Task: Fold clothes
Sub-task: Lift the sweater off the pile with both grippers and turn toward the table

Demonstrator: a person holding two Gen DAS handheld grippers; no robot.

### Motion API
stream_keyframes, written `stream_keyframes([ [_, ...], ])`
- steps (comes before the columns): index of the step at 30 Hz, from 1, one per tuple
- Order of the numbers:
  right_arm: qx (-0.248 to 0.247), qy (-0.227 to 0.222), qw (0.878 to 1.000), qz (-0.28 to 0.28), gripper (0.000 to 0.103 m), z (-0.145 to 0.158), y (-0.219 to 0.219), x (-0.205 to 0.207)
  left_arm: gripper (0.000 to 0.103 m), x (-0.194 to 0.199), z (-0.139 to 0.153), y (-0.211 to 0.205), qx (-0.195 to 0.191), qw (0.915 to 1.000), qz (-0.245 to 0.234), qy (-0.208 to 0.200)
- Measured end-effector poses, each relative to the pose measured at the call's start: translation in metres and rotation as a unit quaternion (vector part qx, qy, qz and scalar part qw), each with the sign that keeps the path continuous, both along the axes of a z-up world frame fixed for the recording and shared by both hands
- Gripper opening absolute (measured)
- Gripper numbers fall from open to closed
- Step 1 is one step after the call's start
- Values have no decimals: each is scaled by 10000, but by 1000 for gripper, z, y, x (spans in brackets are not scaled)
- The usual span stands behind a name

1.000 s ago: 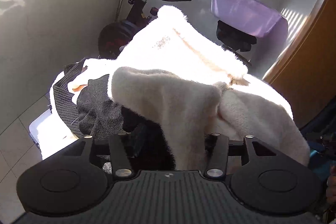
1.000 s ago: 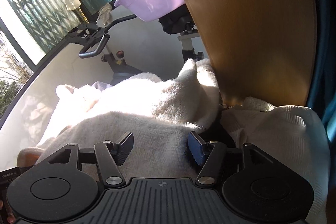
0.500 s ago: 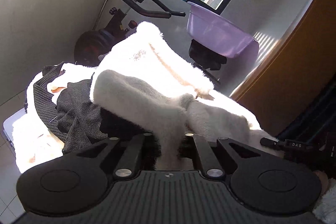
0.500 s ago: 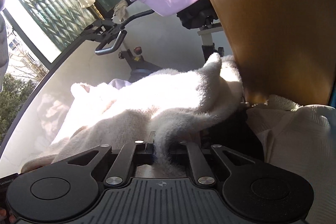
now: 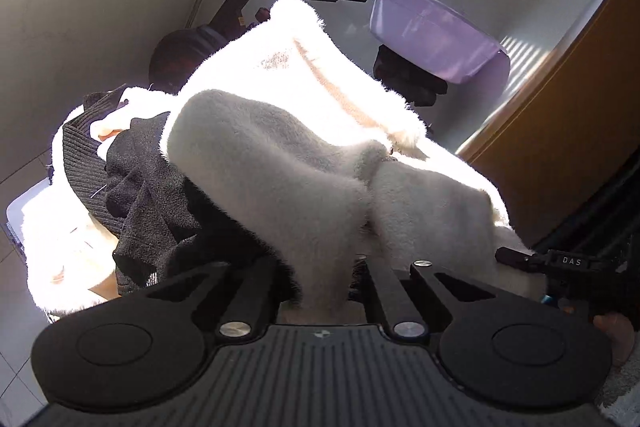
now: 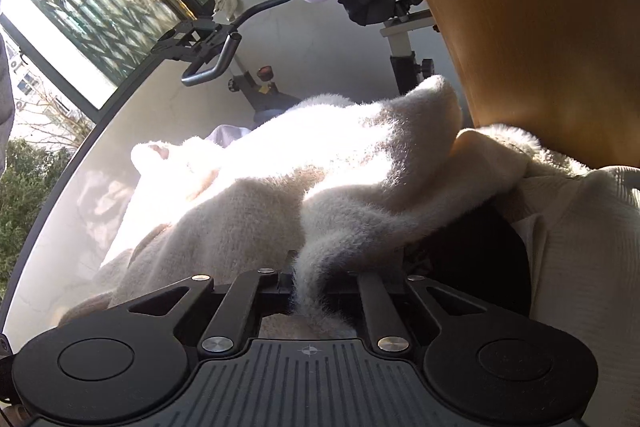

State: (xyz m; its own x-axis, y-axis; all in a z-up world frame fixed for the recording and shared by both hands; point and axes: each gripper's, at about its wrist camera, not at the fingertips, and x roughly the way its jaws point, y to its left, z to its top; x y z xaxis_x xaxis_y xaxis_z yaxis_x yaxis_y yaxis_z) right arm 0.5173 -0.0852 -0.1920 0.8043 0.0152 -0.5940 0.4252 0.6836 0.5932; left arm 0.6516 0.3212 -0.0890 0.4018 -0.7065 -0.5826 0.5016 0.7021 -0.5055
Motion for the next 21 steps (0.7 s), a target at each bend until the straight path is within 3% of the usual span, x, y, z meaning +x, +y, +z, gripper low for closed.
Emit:
stream_keyframes([
  [3,-29,-492,9984,-272,8,29,-5,-15,5,1,41,23,-628,9975,180,-270],
  [6,-56,-1108,9928,-451,7,70,-12,-31,5,-4,93,45,-1294,9871,329,-879],
  [11,-516,-2360,9689,-543,7,150,0,-55,5,-18,173,81,-2397,9505,369,-1940],
  [15,-735,-3179,9439,-508,7,204,11,-78,5,-33,211,100,-3079,9179,178,-2499],
  [19,-1191,-3004,9458,-316,7,238,36,-88,5,-53,230,88,-3056,9033,-411,-2983],
  [21,-1258,-2874,9491,-262,7,241,53,-95,5,-62,228,77,-3108,8982,-875,-2982],
])
